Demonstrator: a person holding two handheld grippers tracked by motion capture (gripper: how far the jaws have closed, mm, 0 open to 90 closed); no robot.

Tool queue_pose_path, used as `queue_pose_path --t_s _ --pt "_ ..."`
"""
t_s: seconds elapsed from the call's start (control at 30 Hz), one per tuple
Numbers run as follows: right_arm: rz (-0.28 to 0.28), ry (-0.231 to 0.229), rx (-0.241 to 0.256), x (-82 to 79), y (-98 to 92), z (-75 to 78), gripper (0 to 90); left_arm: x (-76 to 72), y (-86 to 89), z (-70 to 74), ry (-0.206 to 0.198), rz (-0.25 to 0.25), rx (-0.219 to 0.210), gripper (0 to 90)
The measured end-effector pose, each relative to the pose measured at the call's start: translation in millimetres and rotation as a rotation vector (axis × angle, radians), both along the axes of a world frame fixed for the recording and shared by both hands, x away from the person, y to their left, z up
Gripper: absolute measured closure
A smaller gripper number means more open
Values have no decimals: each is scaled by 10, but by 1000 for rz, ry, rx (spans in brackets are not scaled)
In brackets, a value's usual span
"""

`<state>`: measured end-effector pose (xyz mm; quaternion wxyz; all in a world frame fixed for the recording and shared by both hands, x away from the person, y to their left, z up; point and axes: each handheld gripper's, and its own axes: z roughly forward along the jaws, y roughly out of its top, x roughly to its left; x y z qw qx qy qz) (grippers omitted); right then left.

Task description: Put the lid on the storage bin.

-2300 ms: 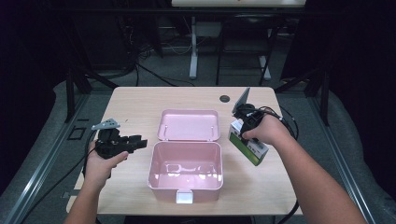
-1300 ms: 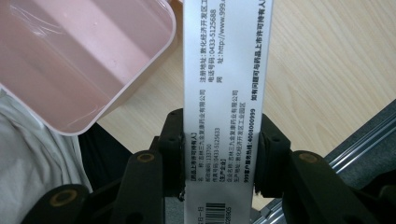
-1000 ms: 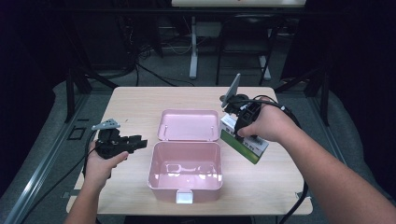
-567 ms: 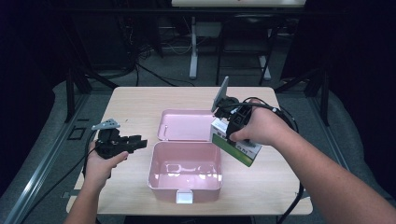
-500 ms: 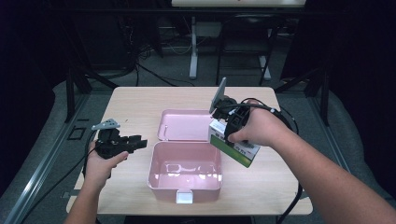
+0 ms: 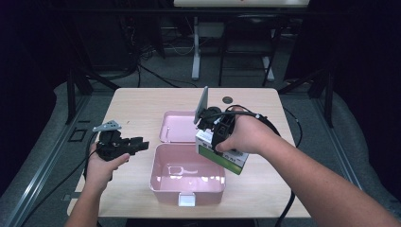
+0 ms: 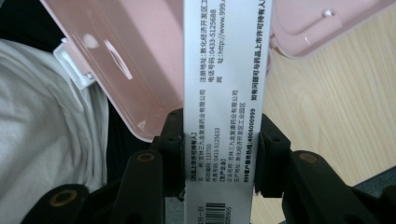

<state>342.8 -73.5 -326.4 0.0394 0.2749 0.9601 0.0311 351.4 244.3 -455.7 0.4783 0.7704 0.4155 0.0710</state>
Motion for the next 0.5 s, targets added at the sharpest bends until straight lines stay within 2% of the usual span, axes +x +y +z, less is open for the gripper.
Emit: queue_pose_path --t_s 0.17,0.4,0.5 --pt "45 6 -3 -44 167 -30 611 1 5 1 1 0 1 579" --pt "90 11 5 -72 306 -76 611 4 11 -2 3 2 0 579" --pt "131 13 -10 -91 387 -131 611 5 15 -4 4 3 -1 579"
